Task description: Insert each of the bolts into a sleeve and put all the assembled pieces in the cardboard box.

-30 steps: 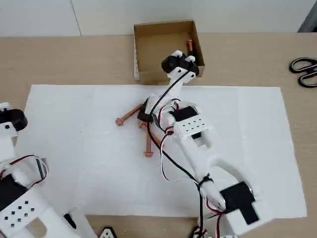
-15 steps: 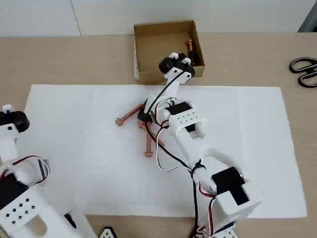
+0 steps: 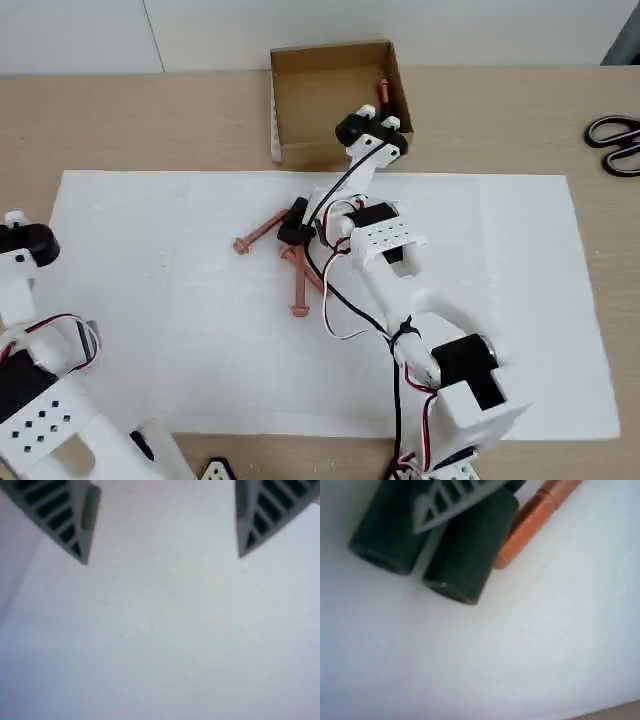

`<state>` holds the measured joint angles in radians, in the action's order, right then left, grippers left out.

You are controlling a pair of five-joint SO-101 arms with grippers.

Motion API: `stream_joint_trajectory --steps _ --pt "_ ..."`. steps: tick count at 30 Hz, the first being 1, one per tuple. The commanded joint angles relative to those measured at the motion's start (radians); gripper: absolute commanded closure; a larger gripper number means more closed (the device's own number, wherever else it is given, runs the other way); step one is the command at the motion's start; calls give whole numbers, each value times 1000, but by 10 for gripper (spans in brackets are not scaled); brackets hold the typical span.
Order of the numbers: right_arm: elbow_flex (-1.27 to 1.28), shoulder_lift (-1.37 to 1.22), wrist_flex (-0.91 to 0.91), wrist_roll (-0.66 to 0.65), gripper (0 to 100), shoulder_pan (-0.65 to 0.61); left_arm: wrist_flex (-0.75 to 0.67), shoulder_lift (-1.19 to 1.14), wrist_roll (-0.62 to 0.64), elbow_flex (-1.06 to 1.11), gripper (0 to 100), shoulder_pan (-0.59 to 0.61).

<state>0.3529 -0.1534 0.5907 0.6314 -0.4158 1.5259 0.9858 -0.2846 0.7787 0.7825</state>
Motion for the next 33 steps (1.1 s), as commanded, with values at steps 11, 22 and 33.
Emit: stream_joint_trajectory --steps 11,22,33 --pt "-126 -142 4 6 801 -44 -21 5 -6 1 818 0" --pt "-163 -171 4 6 801 -45 -21 5 -6 1 818 0" --pt "-192 -249 5 8 802 -42 -21 5 -6 1 818 0"
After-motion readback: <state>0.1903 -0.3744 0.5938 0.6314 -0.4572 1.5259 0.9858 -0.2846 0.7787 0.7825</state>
